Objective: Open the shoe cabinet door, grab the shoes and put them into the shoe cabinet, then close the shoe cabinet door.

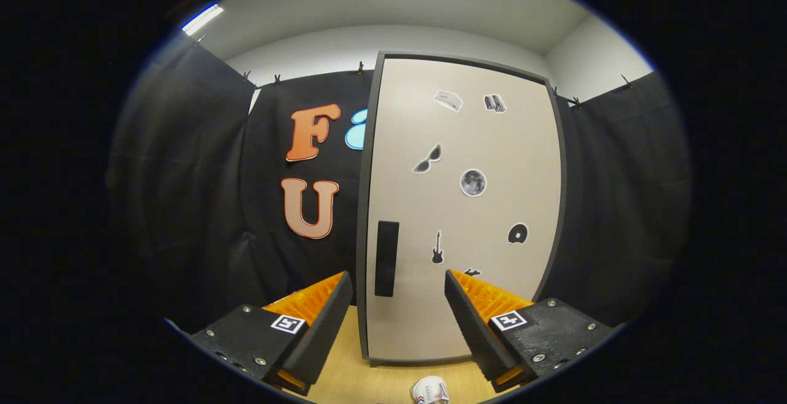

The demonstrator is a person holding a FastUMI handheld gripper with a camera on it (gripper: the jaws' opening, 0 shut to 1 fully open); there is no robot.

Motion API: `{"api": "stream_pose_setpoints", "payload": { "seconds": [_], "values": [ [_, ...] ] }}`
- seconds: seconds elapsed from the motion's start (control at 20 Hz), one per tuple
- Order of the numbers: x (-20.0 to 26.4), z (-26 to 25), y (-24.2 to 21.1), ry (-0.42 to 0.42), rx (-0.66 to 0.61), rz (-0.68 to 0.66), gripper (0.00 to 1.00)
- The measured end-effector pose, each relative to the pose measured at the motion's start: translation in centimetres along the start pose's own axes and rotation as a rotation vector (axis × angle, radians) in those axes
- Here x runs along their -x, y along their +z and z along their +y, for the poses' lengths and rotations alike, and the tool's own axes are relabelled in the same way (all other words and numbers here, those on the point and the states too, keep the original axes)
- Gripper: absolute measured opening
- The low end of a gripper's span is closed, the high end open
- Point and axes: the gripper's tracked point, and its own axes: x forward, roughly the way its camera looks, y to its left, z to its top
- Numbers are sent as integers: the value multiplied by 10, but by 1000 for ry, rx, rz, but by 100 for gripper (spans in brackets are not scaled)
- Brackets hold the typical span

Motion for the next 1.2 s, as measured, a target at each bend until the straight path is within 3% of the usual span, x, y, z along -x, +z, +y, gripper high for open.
{"api": "stream_pose_setpoints", "payload": {
  "seconds": [0.3,0.55,0.75,1.0,1.2],
  "values": [
    [-52,10,-14,-16,19,-2,92],
    [-92,9,-30,-35,6,29,85],
    [-113,8,-37,-46,-6,46,75],
    [-126,10,-42,-50,10,53,74],
    [-132,12,-47,-62,12,69,61]
  ]
}}
